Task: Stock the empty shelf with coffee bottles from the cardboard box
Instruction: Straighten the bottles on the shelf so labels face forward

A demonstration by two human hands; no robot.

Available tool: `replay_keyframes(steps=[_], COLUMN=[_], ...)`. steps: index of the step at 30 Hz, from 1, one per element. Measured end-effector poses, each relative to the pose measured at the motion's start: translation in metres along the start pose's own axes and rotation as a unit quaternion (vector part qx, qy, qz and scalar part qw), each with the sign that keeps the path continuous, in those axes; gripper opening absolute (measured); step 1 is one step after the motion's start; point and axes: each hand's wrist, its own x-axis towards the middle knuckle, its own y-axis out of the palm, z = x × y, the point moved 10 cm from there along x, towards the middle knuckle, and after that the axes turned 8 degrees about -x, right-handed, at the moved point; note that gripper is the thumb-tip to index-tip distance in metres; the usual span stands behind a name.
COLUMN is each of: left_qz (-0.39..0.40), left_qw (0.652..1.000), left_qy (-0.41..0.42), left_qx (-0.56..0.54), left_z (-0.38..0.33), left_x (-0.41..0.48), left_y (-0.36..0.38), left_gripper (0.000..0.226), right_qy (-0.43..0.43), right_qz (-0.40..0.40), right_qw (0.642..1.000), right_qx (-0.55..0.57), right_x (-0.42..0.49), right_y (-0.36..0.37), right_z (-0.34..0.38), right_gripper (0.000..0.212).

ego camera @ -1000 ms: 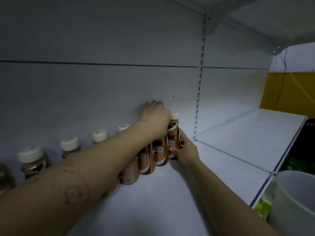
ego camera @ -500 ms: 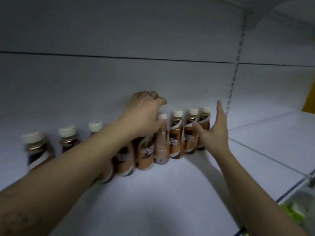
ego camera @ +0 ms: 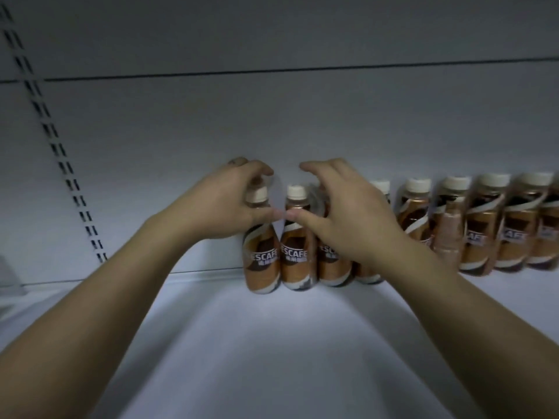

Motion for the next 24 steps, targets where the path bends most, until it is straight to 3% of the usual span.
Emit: replay_keyframes(steps=[5,11,13,17,24], left_qz=[0.042,0.030,0.012,0.020,0.025], left_qw=[0.999,0.999,1.000,1.000,0.998], left_qy=[0.012,0.006,-0.008,-0.021,-0.015], left_qx=[-0.011,-0.006,-0.005,0.004,-0.055], left_z=[0.010,0.015,0.018,0.024,0.026], left_x=[0.010,0.016,0.014,0.014,0.013], left_y=[0.009,0.006,0.003,0.004,0.002], left_gripper=[0.047,0.062,0.067,0.056,0.053], right_qy=[0.014,0.033,0.027,0.037,0.012], right_qz=[-0.007,-0.004,-0.003,-0.004,0.009], right_qw=[0.997,0.997,0.999,0.999,0.998], right_qx=[-0.076,-0.073,-0.045,0.038,0.069], right_x=[0.014,0.017,0.017,0.013,0.013], right_y=[0.023,0.038,0.039,0.039,0.042], right_z=[0.014,0.011,0.009,0.000,0.007], right_gripper=[0.054,0.042,0.042,0.045,0.035])
